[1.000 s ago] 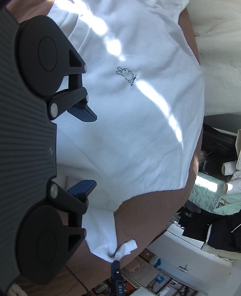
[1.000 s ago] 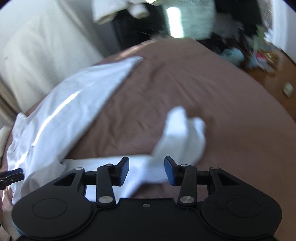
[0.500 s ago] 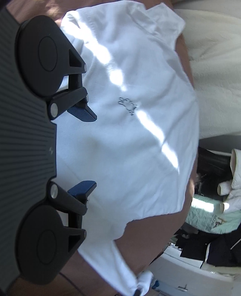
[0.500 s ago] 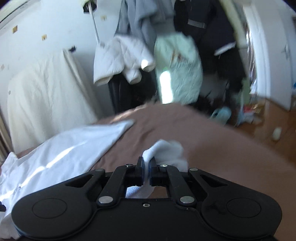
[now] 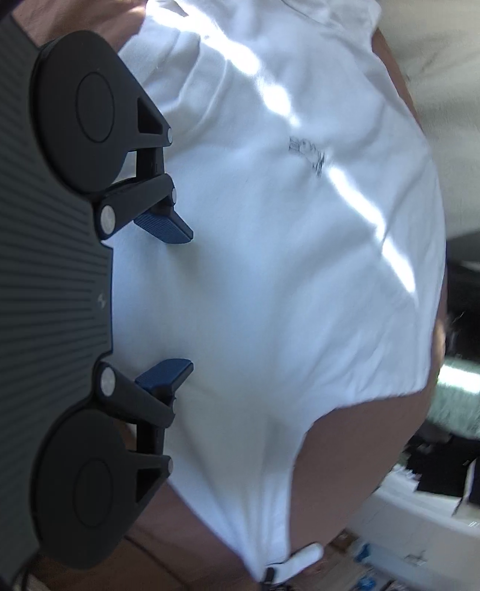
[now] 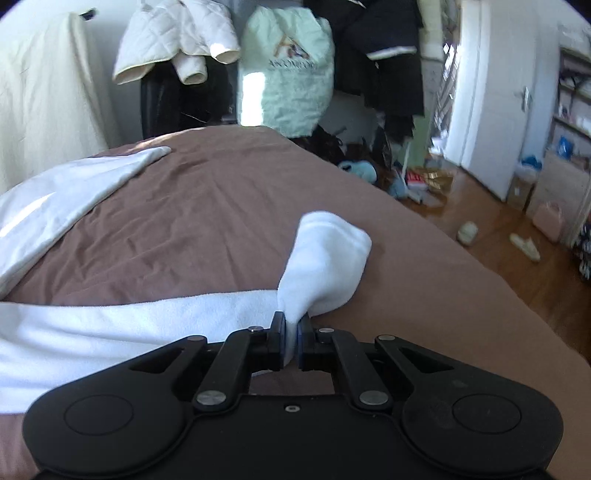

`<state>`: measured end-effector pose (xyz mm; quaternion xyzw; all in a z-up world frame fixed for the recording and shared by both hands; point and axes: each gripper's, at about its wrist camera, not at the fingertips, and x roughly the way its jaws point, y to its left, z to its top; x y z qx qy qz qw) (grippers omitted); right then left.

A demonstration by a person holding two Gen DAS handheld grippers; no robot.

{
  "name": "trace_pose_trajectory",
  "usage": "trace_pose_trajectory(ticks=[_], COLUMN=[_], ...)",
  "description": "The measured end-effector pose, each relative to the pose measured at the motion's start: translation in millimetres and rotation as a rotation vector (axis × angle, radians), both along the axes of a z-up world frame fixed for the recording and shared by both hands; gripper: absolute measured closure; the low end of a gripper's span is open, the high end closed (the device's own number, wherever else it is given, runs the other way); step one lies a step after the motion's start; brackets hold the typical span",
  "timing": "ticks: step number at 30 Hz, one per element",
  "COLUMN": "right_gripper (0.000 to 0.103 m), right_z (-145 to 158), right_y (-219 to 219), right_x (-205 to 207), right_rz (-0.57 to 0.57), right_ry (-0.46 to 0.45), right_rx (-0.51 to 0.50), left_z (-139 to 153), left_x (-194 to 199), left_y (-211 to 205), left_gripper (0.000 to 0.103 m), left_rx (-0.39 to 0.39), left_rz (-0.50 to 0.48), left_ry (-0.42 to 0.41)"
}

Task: Fold clothes
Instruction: 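Grasp the white sleeve cuff with the right gripper and lift it, then carry the sleeve across the shirt body with the right gripper and release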

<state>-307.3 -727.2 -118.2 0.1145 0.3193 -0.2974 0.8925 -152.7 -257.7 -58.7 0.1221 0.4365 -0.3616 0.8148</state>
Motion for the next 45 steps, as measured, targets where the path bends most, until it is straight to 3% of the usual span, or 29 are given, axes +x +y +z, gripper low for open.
trace_pose_trajectory(ticks=[3,6,8,15,17,20,23,24,27,29,30,32,33,36,40,43,45], right_gripper=[0.098,0.095,0.087,0.066,0.065,0.054,0.049,0.048,0.039,0.035,0.036,0.085,0.097,0.099,0.099,0.099,0.099], right_z=[1,-3,-11,-5,-4,-7,-20,-26,-48,-51,-48,-37,-30,18,19,-4,-4], right_y=[-3,1,-2,-46,-57,-67,-65,-63,-48,-36,-34,-42,-48,-41,-28,-29,-16], right_x=[-5,-7,-14,-60,-66,-72,-69,-70,-82,-76,-64,-37,-26,-38,-49,-48,-44], right_rz=[-0.042,-0.068,-0.119,-0.134,-0.126,-0.111,-0.129,-0.163,-0.303,-0.315,-0.285,-0.22,-0.195,-0.131,-0.168,-0.233,-0.208], right_ry=[0.013,0.07,0.091,-0.178,-0.231,-0.299,-0.276,-0.269,-0.403,-0.435,-0.419,-0.4,-0.401,-0.546,-0.424,-0.36,-0.323], right_rx=[0.028,-0.061,-0.105,0.125,0.19,0.298,0.402,0.427,0.505,0.452,0.394,0.354,0.35,0.188,0.063,0.104,0.033], left_z=[0,-3,-4,13,15,17,18,18,17,17,16,15,15,18,4,-8,-9], left_x=[-4,-5,-4,9,12,9,0,-3,-9,-10,-9,-5,-4,-3,-3,-6,-7], left_y=[-7,-11,-12,-7,-10,-16,-18,-19,-21,-22,-22,-22,-22,-15,-9,-9,-9], left_gripper=[0.035,0.036,0.036,0.038,0.038,0.04,0.04,0.041,0.042,0.042,0.043,0.048,0.049,0.049,0.049,0.049,0.049], left_rx=[0.005,0.025,0.031,-0.101,-0.103,-0.103,-0.099,-0.089,-0.059,-0.049,-0.059,-0.071,-0.069,-0.076,-0.031,0.018,0.038], left_rz=[-0.034,-0.034,-0.032,-0.029,-0.036,-0.046,-0.046,-0.05,-0.07,-0.076,-0.074,-0.066,-0.054,-0.024,-0.016,-0.018,-0.021], left_ry=[0.004,0.024,0.025,0.014,0.009,0.005,0.003,-0.007,-0.05,-0.065,-0.056,-0.04,-0.043,-0.051,0.008,0.02,0.016])
